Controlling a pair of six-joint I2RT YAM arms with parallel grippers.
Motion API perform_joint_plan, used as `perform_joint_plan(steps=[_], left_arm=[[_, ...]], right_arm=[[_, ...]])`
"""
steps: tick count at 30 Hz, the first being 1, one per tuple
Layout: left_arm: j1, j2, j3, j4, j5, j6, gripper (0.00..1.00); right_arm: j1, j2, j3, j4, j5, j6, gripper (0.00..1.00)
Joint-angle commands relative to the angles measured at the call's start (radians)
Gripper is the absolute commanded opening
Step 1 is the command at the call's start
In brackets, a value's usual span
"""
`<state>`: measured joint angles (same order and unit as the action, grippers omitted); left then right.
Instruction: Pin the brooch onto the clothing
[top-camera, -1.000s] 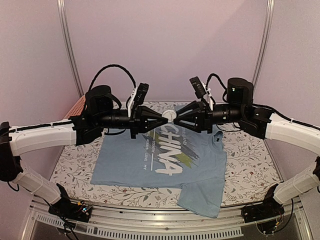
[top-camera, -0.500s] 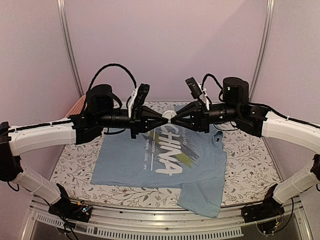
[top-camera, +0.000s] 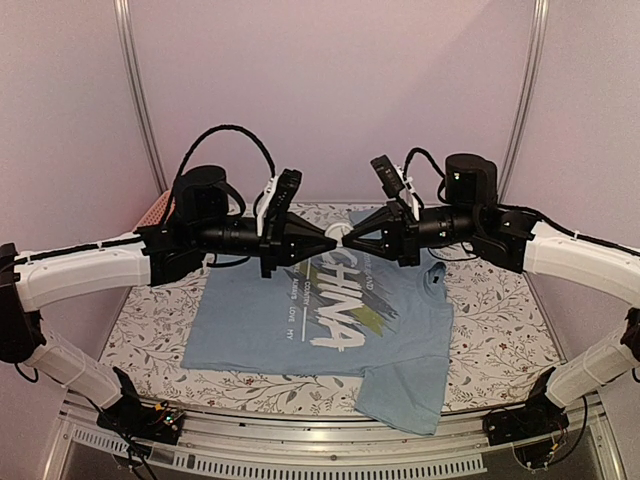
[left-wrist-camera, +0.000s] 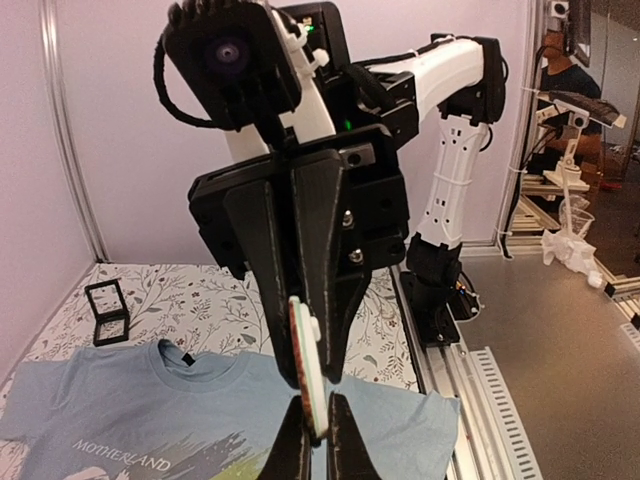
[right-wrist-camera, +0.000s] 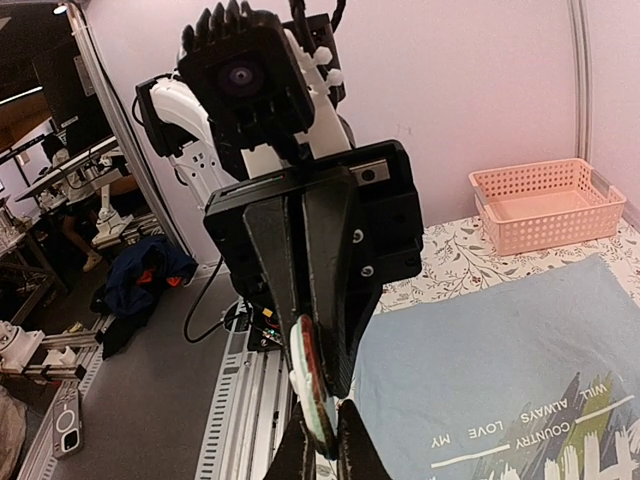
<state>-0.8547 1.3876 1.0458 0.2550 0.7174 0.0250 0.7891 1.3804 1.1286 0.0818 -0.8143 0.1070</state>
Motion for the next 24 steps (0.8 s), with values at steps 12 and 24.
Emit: perform_joint_plan(steps=[12,24], left_arm=[[-0.050,-0.019,0.033,-0.041,-0.095,0.117,0.00],[-0.049,-0.075,0.024,-0.178,-0.218,0.310,0.00]], right_arm=[[0.009,0.047,0.070,-0.139,0.054,-0.040,0.30],[-0.021,-0.069,0.101,-0.431,0.140,-0.280,0.62]])
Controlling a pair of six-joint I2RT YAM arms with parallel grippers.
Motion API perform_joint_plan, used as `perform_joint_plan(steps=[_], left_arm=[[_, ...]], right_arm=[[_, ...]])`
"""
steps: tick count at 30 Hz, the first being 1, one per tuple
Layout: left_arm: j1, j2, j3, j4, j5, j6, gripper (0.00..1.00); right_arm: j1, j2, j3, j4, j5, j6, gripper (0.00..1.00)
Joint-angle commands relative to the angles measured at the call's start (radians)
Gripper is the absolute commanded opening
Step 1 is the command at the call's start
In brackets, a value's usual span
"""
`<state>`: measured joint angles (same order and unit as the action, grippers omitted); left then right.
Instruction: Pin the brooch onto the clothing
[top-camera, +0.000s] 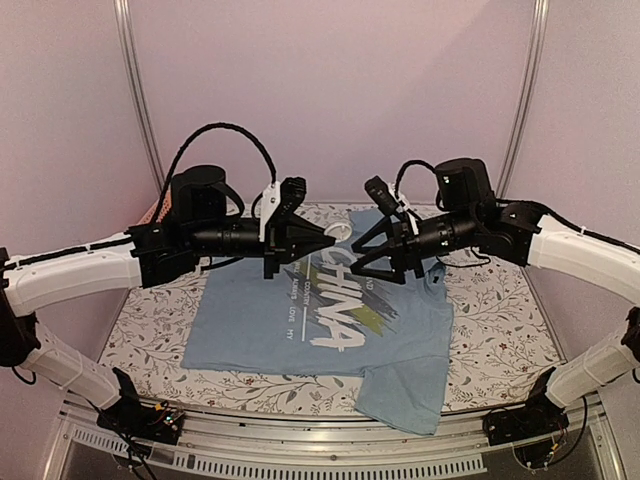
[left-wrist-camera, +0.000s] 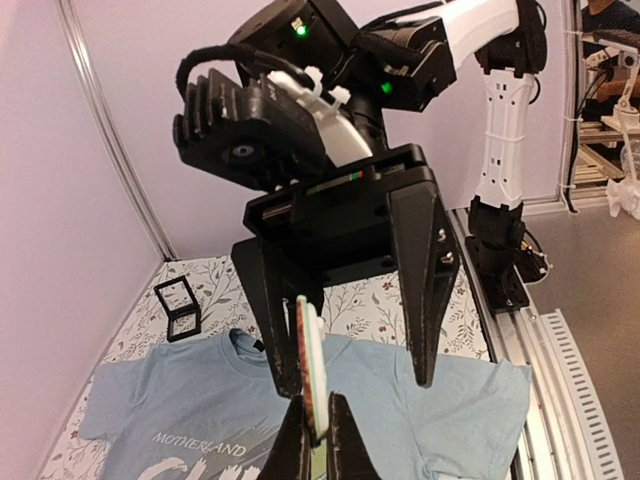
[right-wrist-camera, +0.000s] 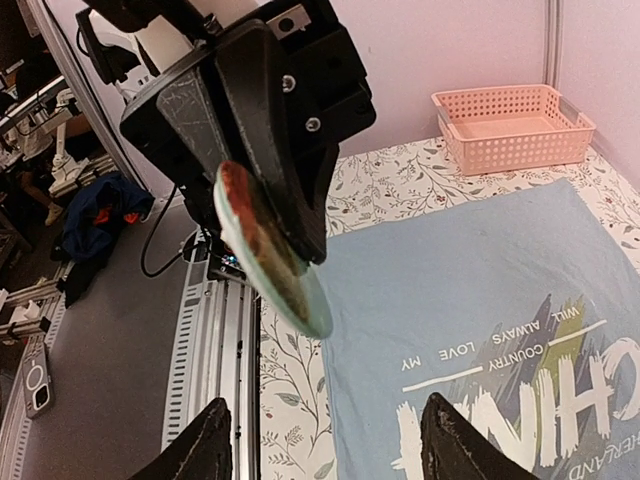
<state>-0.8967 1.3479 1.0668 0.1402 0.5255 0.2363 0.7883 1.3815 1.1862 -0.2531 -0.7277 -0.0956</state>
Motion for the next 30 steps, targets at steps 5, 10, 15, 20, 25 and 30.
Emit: perform_joint_plan(steps=[5,10,15,20,25,30], left_arm=[[-0.007,-0.036,0.007,-0.071,0.019,0.088,0.00],[-0.007,-0.015,0.012,-0.050,0.059,0.040,0.00],[-0.008,0.002,0.032,-0.064,0.055,0.029,0.00],[-0.007,0.017,0.039,-0.059,0.068,0.022,0.00],[-0.007,0.028,0.047,-0.054,0.079,0.017,0.00],[-0.008,0.028,0.051,-0.048,0.083,0.015,0.00]], right_arm=[[-0.023,-0.078,0.065,-0.036,0.070,-0.047,0.43],[-0.023,-0.049,0.072,0.052,-0.021,-0.017,0.34],[-0.021,-0.034,0.061,0.082,-0.075,-0.011,0.31],[-0.020,-0.029,0.051,0.106,-0.085,0.001,0.23],[-0.020,-0.022,0.049,0.095,-0.080,-0.003,0.19],[-0.020,-0.018,0.039,0.082,-0.068,-0.010,0.16]])
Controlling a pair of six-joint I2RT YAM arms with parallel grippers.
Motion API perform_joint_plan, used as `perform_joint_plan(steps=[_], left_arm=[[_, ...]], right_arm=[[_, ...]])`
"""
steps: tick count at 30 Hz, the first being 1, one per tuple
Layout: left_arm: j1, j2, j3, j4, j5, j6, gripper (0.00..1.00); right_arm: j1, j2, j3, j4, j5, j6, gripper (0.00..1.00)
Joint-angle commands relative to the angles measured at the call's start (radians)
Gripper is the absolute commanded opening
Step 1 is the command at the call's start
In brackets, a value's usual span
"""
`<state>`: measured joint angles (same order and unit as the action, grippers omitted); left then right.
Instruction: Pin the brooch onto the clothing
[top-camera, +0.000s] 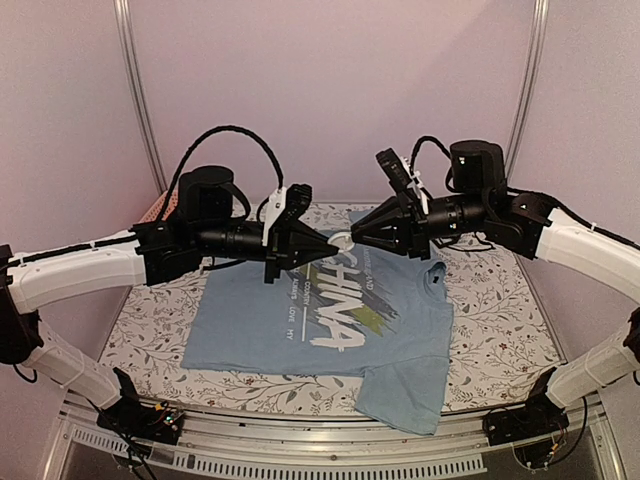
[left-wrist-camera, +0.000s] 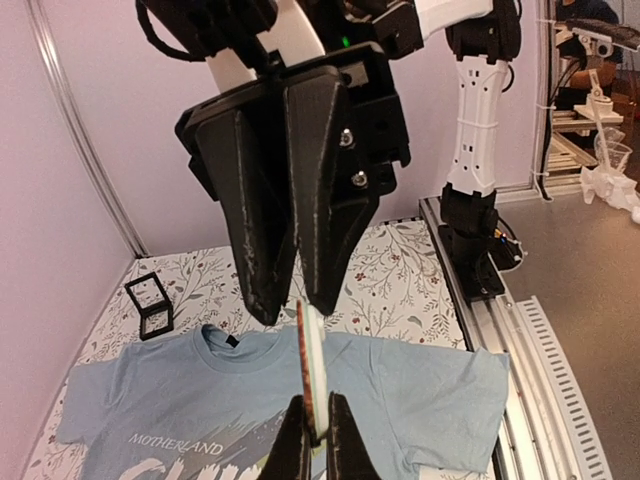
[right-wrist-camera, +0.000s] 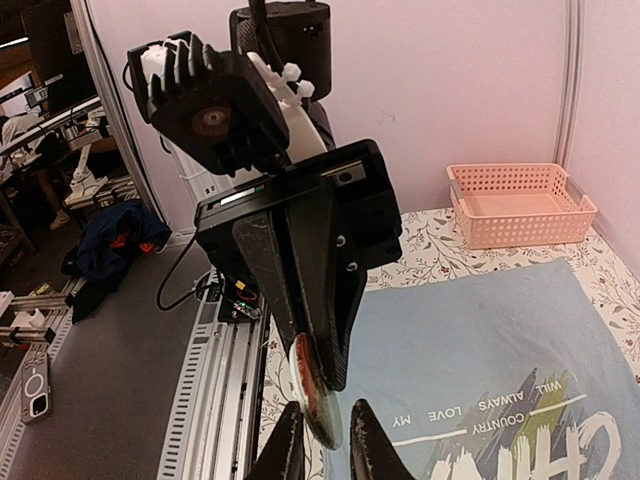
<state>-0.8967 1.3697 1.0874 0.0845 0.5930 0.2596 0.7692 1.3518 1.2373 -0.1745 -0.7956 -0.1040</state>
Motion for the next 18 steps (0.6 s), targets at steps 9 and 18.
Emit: perform_joint_plan(steps=[9,18], left_arm=[[-0.006,0.012,0.037,0.008,0.024,-0.013,0.00],[-0.004,0.015,0.038,0.020,0.024,-0.027,0.00]], right_arm=[[-0.001,0.012,-0.020,0.002,0.011,-0.006,0.09],[-0.001,0.018,-0.021,-0.005,0.006,-0.008,0.10]])
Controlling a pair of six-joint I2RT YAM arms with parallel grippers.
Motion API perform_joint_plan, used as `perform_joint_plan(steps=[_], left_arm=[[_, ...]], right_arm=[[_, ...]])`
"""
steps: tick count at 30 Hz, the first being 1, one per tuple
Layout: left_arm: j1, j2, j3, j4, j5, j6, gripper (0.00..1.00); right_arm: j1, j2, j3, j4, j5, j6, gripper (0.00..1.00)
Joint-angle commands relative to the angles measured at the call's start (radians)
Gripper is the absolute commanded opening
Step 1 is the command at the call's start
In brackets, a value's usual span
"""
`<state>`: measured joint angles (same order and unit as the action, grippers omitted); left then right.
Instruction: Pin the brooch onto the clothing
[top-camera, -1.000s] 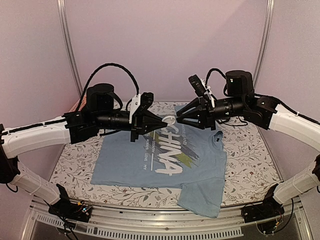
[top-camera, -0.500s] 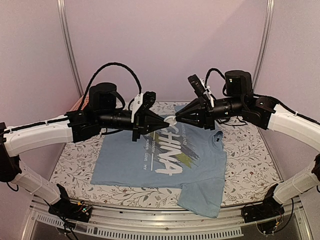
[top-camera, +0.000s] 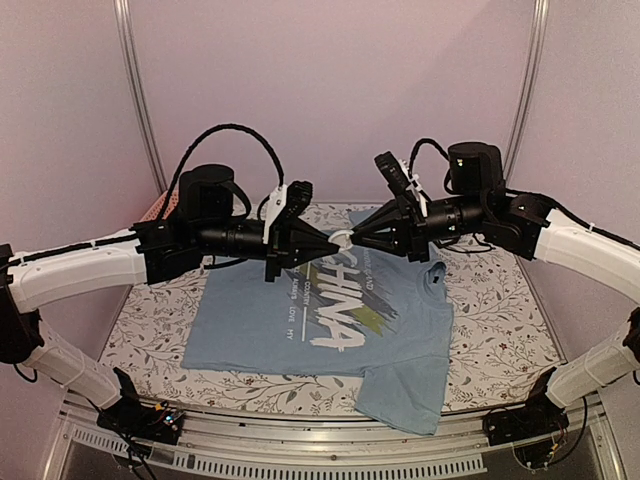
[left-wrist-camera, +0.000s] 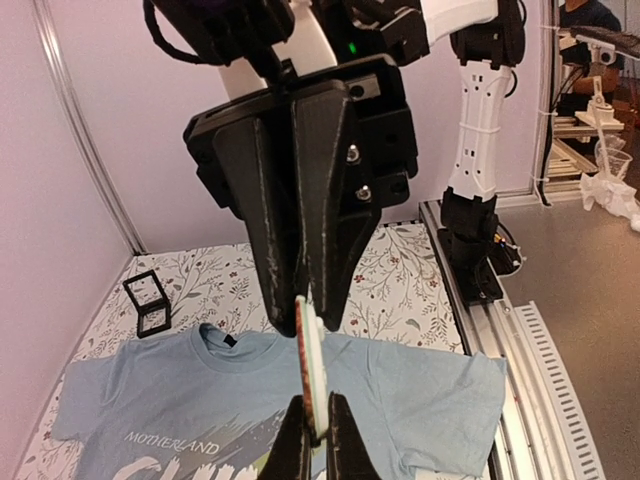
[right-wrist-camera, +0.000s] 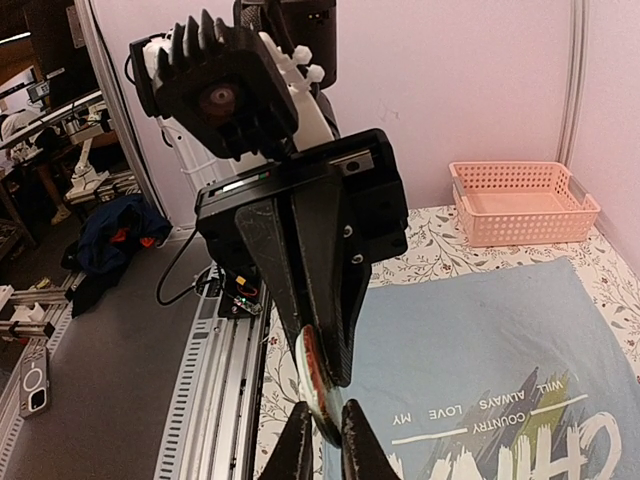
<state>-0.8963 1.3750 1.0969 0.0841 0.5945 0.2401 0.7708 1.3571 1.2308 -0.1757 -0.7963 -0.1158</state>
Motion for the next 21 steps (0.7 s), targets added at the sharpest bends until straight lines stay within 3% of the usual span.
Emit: perform_joint_plan(steps=[1,5,13,18,21], left_arm=[[-0.004,0.009,0.028,0.021,0.024,-0.010,0.00],[-0.004,0.010,0.026,0.030,0.026,-0.018,0.00],[-0.003,0.012,0.024,0.038,0.032,-0.026,0.00],[-0.003,0.011,0.023,0.054,0.036,-0.036,0.00],[-0.002,0.013,0.019,0.060,0.042,-0.042,0.00]], right_arm=[[-0.002,0.011,-0.015,-0.004,0.005,0.002,0.11],[-0.002,0.009,-0.016,-0.007,0.008,0.004,0.15],[-0.002,0.003,-0.019,-0.008,0.014,0.003,0.10],[-0.002,0.015,-0.015,-0.021,0.012,0.001,0.13],[-0.002,0.012,-0.015,-0.019,0.004,-0.002,0.03]])
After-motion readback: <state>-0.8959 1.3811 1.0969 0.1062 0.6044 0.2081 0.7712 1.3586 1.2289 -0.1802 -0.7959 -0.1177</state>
